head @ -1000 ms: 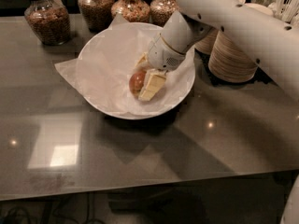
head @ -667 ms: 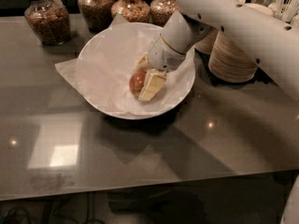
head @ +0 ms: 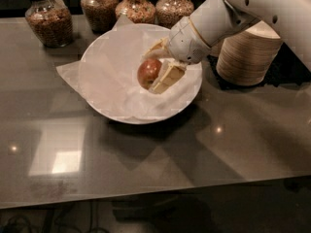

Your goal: Pick apple from white bowl

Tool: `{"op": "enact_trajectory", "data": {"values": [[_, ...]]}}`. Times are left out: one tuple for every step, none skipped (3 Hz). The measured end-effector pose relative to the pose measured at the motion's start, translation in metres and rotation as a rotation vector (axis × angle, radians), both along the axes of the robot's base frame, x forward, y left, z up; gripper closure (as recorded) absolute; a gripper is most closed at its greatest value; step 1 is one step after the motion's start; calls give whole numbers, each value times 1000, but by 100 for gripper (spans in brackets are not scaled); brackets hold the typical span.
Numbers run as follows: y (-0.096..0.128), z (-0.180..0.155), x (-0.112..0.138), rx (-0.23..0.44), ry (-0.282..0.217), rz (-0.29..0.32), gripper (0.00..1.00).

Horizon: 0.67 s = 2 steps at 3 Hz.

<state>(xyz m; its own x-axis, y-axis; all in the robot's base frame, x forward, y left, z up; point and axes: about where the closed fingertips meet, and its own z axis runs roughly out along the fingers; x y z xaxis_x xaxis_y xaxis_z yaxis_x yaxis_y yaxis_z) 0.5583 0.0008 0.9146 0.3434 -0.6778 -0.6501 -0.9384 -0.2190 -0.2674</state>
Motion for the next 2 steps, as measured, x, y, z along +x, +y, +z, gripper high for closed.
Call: {"op": "enact_trajectory", "data": {"values": [[-11,42,-12,142,-55,36,100],[-24,77,-22,303,-81,69,100]]}}
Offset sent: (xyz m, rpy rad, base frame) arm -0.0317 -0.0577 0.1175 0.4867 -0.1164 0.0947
